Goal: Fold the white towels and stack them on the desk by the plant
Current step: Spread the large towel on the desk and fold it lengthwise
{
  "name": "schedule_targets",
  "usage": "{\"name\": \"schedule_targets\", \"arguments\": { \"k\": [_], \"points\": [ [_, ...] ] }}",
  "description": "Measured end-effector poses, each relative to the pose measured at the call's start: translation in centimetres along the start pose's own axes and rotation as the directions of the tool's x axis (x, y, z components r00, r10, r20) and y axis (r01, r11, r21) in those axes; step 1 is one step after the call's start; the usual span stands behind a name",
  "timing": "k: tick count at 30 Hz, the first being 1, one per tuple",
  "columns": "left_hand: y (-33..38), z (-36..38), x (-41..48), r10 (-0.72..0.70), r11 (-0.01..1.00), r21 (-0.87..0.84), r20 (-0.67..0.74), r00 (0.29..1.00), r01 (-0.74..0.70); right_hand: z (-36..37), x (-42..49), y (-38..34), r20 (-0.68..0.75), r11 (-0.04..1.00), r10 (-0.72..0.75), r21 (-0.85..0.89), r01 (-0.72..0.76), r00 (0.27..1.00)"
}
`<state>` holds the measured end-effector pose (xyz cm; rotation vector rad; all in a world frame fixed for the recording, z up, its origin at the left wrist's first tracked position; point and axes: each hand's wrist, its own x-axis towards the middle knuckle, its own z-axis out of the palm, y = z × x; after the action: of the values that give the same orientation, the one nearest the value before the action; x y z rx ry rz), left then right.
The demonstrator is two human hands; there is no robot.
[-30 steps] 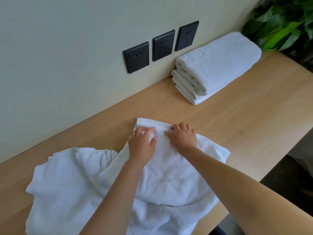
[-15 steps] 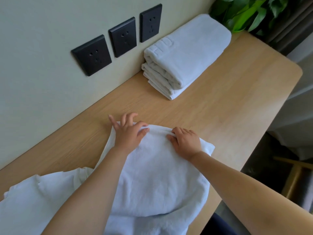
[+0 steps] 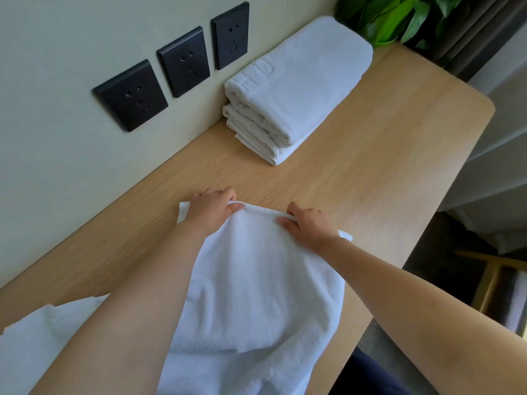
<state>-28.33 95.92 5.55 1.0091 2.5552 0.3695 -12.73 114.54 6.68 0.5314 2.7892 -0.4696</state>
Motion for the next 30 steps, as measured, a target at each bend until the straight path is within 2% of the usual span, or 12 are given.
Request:
{"name": "schedule_targets", "arguments": {
  "k": [4,7,10,13,14,17,19,21,23,26,28,30],
  "points": [
    [-0.6,0.3,-0.4,-0.069,0.980,0.179,-0.105,0.992,0.087,0.0,-1.0,1.7,-0.040,1.000,0.003,0.019,-0.002,0.999],
    [-2.2,0.6,-2.0,-0.125,0.975,0.148,-0.246,0.961,0.165,0.0,-3.0,3.8,-0.104,0.995,-0.027,0.089,0.037,0.994],
    [-3.4,-0.1,-3.0,-0.267,0.937,0.166,-0.225,0.937,0.307,-0.3,-3.6,5.0,-0.119,0.997,-0.006,0.072,0.015,0.993],
    [-3.3,-1.0,-2.1,-0.241,0.932,0.242,-0.144,0.960,0.271,-0.4,-3.7,4.6,-0.116,0.999,-0.036,0.027,0.039,0.993],
    [-3.1,-1.2,-1.5,-0.199,0.939,0.250,-0.165,0.966,0.237,-0.4,-3.8,4.6,-0.141,0.999,-0.043,0.025,0.047,0.989],
    [-1.6,-1.8,-0.1,-0.114,0.946,0.239,-0.393,0.912,0.222,-0.7,-3.9,4.9,-0.181,1.000,0.014,-0.002,-0.014,0.983],
    [0.9,-1.8,0.3,-0.247,0.940,0.081,-0.509,0.825,0.332,-0.7,-3.8,4.9,-0.148,0.995,0.081,-0.037,-0.088,0.986],
    [4.7,-1.3,0.0,-0.371,0.925,-0.109,-0.452,0.811,0.363,-0.5,-3.8,4.7,-0.135,0.990,0.126,-0.040,-0.133,0.983],
    [8.2,0.7,-1.0,-0.353,0.935,-0.146,-0.327,0.876,0.323,-0.3,-3.9,4.7,-0.159,0.990,0.129,-0.034,-0.136,0.979],
    [9.4,4.8,-2.8,-0.354,0.935,0.013,-0.050,0.934,0.355,-0.1,-4.0,4.9,-0.178,0.988,0.138,-0.047,-0.148,0.974],
    [8.2,6.4,-3.3,-0.318,0.932,0.161,-0.070,0.946,0.325,0.4,-3.7,5.0,-0.242,0.985,0.142,-0.057,-0.160,0.960],
    [7.4,6.4,-2.8,-0.272,0.939,0.192,-0.100,0.957,0.286,0.8,-3.1,4.3,-0.341,0.984,0.162,-0.008,-0.176,0.926]
  ]
}}
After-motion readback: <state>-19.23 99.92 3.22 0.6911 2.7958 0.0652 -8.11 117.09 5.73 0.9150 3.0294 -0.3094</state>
